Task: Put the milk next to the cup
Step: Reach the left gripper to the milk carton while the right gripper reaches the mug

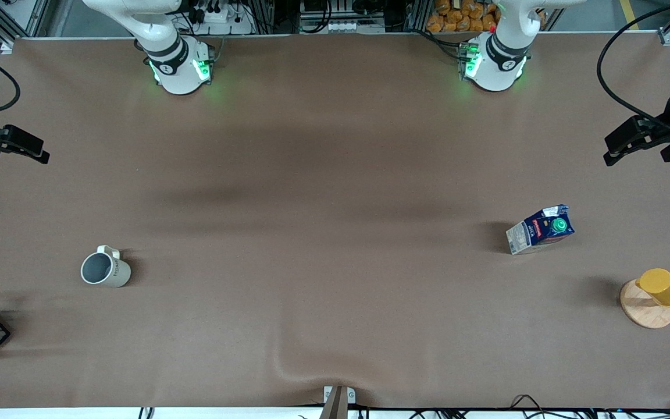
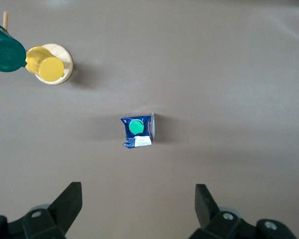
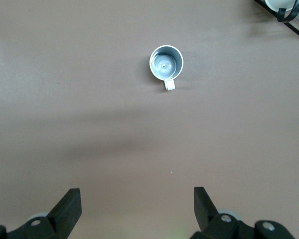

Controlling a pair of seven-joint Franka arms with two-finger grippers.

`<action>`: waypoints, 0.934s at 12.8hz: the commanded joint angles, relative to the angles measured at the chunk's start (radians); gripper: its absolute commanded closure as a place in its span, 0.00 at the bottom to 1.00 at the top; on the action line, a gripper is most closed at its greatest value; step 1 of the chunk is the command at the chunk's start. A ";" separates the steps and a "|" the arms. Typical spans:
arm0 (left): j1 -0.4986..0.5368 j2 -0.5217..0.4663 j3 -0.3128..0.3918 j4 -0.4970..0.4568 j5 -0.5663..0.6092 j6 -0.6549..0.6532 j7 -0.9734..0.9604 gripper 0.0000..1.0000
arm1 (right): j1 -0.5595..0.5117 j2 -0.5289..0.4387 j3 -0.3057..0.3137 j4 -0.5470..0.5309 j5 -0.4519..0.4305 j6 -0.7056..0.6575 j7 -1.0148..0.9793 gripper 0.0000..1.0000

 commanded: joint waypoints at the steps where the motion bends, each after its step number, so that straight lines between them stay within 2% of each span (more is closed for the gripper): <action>1: 0.032 0.034 0.005 -0.018 -0.021 0.001 0.047 0.00 | -0.008 -0.019 0.005 -0.005 -0.007 -0.010 -0.008 0.00; 3: 0.046 0.075 0.005 -0.050 -0.021 0.070 0.047 0.00 | -0.008 -0.019 0.005 -0.005 -0.007 -0.012 -0.010 0.00; 6: 0.049 0.076 0.003 -0.201 -0.022 0.239 0.039 0.00 | -0.008 -0.018 0.005 -0.005 -0.007 -0.012 -0.010 0.00; 9: 0.051 0.103 0.003 -0.306 -0.022 0.372 0.038 0.00 | -0.010 -0.015 0.004 -0.007 -0.007 -0.010 -0.010 0.00; 12: 0.049 0.158 0.003 -0.352 -0.022 0.451 0.033 0.00 | -0.008 0.001 0.004 -0.010 -0.009 0.002 -0.010 0.00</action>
